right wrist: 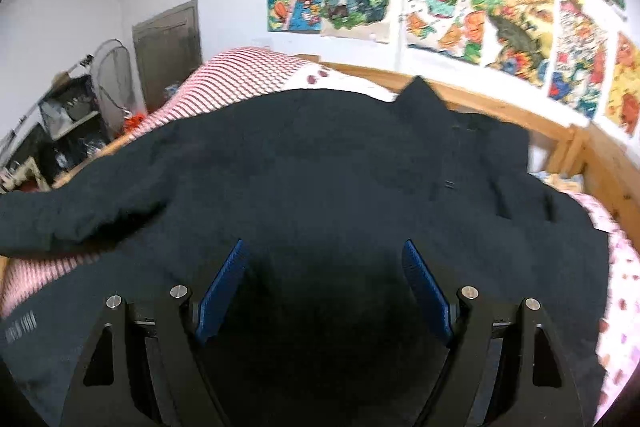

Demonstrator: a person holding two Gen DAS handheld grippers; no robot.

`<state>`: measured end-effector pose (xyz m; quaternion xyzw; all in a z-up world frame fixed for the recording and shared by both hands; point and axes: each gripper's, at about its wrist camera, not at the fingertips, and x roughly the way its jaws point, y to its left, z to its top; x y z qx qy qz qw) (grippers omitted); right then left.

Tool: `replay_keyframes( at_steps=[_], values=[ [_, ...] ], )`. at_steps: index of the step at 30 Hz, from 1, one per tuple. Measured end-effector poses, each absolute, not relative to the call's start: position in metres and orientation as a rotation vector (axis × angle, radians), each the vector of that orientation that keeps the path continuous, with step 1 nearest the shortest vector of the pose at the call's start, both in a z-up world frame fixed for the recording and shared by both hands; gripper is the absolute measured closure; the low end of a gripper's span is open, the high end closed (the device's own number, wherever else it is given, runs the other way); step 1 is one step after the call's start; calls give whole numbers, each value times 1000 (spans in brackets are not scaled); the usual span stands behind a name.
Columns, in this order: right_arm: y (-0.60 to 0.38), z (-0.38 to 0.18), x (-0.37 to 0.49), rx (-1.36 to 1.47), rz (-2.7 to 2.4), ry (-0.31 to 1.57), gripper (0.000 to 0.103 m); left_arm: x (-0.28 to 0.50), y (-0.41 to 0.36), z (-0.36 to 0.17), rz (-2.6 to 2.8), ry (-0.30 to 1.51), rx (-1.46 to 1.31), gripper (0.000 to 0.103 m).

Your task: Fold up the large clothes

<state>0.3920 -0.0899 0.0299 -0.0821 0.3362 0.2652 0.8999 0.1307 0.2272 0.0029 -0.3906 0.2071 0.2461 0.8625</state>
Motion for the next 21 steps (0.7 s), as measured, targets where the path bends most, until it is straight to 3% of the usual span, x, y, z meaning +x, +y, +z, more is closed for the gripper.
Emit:
replay_keyframes(
  at_steps=[10,21],
  values=[
    [-33,-14,421,-222,582,817,26,166,259,78,466,289,-517,95],
    [-92,11,408,-7,572,768,26,231,220,184,231,192,-213,96]
  ],
)
